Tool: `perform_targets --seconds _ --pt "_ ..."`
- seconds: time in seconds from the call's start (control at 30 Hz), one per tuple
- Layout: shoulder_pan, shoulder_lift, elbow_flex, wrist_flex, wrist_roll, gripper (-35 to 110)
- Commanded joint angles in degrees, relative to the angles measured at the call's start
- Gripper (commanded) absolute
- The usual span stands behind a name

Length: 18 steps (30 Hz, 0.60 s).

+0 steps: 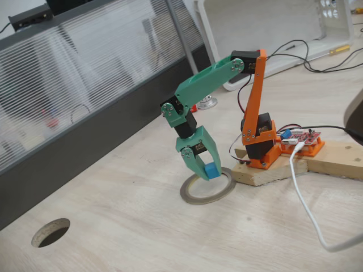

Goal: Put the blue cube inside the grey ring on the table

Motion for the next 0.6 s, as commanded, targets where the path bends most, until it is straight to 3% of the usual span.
perform_targets --seconds 0.0,0.33,0.57 --pt "1.1 1.5 0.8 0.1 1.0 6" --pt "1.2 1.3 0.8 -0.4 1.0 6" --pt "1.2 1.3 3.0 -7.2 0.9 6"
